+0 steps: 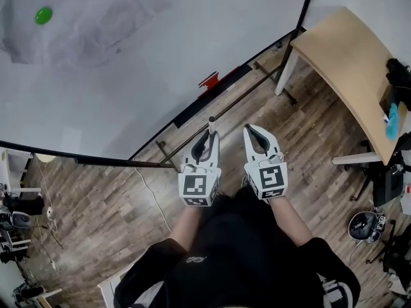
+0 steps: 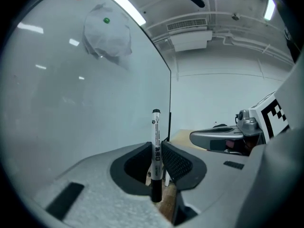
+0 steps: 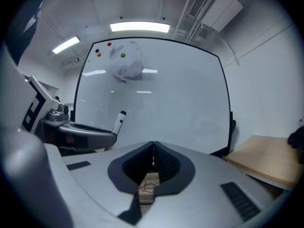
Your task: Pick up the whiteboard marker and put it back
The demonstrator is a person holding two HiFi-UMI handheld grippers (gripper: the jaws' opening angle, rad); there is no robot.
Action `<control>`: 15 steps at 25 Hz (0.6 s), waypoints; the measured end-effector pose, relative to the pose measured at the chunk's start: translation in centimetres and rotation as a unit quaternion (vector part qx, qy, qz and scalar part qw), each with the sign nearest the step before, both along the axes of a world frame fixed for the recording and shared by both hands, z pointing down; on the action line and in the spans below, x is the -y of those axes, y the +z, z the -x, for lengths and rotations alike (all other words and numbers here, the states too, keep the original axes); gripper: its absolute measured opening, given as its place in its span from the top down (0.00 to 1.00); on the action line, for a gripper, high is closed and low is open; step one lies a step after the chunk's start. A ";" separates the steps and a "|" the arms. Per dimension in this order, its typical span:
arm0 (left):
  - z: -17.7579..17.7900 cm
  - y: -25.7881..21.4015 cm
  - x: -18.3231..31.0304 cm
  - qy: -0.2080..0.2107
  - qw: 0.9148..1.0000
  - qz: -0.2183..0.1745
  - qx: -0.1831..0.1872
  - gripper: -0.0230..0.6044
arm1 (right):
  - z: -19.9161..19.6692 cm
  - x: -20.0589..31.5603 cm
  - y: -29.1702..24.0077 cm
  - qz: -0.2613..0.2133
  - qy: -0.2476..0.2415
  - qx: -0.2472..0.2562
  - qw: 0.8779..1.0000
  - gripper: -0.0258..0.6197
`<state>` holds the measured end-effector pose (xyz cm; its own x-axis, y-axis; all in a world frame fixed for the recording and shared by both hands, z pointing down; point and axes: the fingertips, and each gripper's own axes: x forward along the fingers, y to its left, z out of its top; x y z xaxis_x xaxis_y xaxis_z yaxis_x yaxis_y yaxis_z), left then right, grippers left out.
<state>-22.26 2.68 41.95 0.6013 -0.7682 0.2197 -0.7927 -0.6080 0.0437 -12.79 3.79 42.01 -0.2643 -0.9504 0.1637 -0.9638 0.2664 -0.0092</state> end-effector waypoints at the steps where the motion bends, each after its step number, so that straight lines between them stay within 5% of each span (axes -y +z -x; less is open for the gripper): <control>1: 0.3 -0.1 -0.3 0.006 1.000 -0.001 -0.004 0.86 | 0.3 -0.4 -0.2 -0.002 0.008 -0.002 1.000 0.96; 15: 1.3 0.6 -3.6 0.112 0.992 0.003 -0.050 0.86 | 1.9 -5.3 0.1 0.005 0.091 -0.026 0.995 0.96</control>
<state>-23.52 6.29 42.54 0.7755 -0.6120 0.1552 -0.6297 -0.7675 0.1200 -14.69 9.14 42.11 -0.0779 -0.9802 0.1822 -0.9954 0.0866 0.0399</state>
